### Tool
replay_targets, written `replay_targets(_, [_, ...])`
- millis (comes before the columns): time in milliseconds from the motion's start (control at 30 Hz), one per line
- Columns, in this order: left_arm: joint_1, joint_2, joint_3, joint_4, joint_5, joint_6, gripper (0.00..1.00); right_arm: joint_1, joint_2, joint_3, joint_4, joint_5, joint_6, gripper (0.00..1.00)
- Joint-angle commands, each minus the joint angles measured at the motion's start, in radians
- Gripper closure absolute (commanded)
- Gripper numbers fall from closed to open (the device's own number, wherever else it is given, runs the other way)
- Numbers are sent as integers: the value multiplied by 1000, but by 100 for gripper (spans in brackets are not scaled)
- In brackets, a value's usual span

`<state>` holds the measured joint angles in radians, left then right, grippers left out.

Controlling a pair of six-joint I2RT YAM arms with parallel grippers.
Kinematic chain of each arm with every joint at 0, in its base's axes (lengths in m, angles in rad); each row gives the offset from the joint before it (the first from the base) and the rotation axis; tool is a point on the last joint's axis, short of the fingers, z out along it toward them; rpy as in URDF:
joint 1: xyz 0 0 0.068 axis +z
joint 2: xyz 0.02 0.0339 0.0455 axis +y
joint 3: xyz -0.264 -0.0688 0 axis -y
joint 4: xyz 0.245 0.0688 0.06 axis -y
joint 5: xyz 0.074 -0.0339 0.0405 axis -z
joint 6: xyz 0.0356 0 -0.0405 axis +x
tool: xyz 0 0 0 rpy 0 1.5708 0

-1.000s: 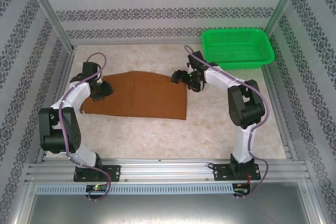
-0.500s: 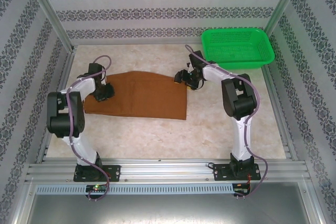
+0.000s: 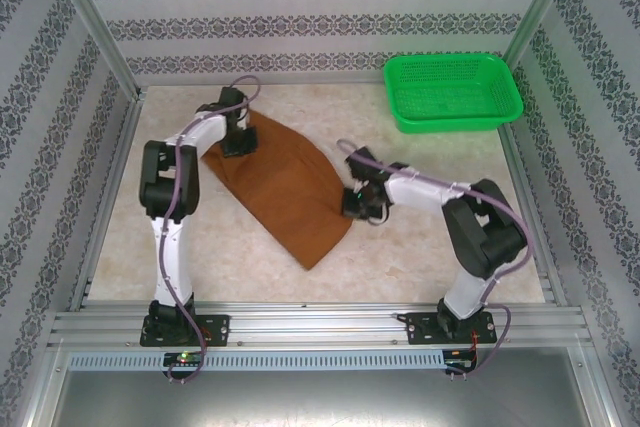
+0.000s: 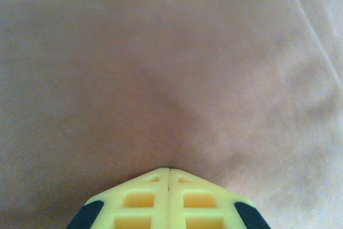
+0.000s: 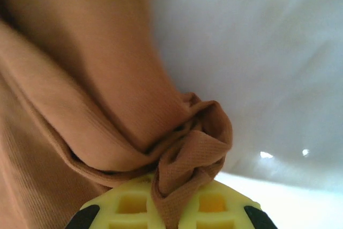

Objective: Roll up the long pants

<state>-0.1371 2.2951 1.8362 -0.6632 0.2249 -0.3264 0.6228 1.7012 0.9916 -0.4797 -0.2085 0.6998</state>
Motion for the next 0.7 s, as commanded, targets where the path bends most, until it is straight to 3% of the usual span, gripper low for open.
replay_targets(0, [-94, 144, 170, -127, 58, 44, 100, 156, -73, -71, -107, 73, 85, 100])
replay_targets(100, [-146, 246, 338, -166, 85, 41, 100, 301, -96, -101, -120, 117, 154, 100])
replay_targets(233, [-200, 340, 516, -199, 122, 16, 100, 379, -83, -97, -163, 167, 202, 100])
replay_targets(267, [-209, 341, 535, -206, 102, 15, 100, 378, -90, -88, -194, 205, 198, 87])
replay_targets(300, [-216, 326, 528, -206, 74, 17, 100, 373, -112, -78, -227, 245, 196, 65])
replay_targets(367, [-222, 249, 449, -162, 23, 27, 95, 370, -179, -63, -271, 322, 212, 4])
replay_targets(500, [-222, -8, 196, 9, -84, 65, 67, 328, -359, -107, -184, 310, 225, 2])
replay_targets(567, [-224, -120, 114, 58, -104, 84, 63, 251, -438, -193, -41, 189, 248, 2])
replay_targets(600, [-222, -175, 82, 69, -112, 91, 66, 199, -463, -234, 11, 135, 285, 2])
replay_targets(633, [-223, -211, 63, 69, -115, 93, 77, 160, -477, -269, 47, 85, 301, 2])
replay_targets(667, [-223, -253, 52, 54, -118, 99, 98, 131, -486, -285, 42, 78, 324, 2])
